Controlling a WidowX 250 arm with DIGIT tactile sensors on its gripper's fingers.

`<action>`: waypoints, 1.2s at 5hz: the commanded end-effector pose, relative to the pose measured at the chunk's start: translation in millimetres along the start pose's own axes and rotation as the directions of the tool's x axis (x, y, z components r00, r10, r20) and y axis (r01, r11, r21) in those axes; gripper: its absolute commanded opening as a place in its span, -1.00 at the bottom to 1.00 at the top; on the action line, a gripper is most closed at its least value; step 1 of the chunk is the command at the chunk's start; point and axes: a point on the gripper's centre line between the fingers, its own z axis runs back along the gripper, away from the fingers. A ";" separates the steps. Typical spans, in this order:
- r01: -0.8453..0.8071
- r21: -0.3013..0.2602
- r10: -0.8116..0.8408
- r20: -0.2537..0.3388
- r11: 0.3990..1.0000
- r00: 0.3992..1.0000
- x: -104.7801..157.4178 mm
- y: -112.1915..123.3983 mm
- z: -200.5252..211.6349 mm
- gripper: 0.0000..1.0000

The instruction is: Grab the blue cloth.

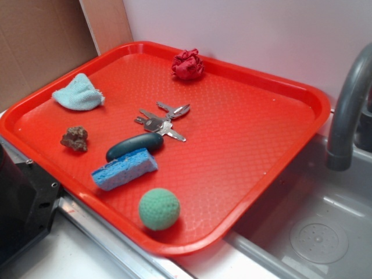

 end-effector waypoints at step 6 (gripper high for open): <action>-0.753 0.097 0.739 0.147 0.651 0.657 60.1 122.0 -195.2 1.00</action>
